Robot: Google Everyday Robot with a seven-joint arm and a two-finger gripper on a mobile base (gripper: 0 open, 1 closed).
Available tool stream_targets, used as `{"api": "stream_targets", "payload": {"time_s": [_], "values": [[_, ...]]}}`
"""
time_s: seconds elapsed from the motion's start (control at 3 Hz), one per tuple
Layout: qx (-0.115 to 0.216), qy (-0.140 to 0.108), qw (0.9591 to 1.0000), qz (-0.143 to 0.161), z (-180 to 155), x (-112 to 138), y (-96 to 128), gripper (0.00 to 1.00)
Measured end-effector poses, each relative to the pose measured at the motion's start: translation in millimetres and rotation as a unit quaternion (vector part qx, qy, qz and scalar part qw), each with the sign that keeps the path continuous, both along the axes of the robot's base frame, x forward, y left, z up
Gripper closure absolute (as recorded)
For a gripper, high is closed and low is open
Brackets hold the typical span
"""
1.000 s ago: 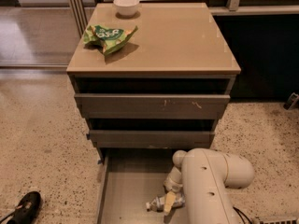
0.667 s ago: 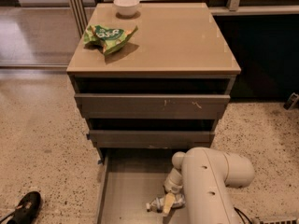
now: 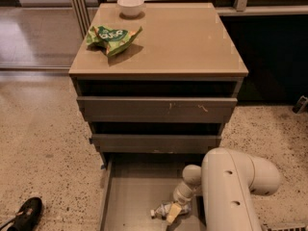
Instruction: Pick blue plastic bottle from bottom drawer and place on counter
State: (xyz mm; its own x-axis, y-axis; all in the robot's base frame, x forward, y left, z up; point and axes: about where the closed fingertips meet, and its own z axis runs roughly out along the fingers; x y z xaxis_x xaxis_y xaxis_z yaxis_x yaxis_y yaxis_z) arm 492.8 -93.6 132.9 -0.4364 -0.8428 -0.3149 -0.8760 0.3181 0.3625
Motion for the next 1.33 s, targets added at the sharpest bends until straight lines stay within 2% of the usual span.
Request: {"api": "stream_targets", "payload": {"time_s": [0.33, 0.67, 1.0, 1.33], "values": [[0.0, 0.0, 1.0, 0.0, 0.0, 0.0, 0.0, 0.0], [-0.018, -0.013, 0.9997, 0.008, -1.7, -6.3, 3.0, 0.0], [-0.064, -0.034, 0.9973, 0.007, 2.3, -17.6, 2.9, 0.0], [-0.071, -0.029, 0.997, -0.015, -15.9, -29.8, 17.5, 0.0]]}}
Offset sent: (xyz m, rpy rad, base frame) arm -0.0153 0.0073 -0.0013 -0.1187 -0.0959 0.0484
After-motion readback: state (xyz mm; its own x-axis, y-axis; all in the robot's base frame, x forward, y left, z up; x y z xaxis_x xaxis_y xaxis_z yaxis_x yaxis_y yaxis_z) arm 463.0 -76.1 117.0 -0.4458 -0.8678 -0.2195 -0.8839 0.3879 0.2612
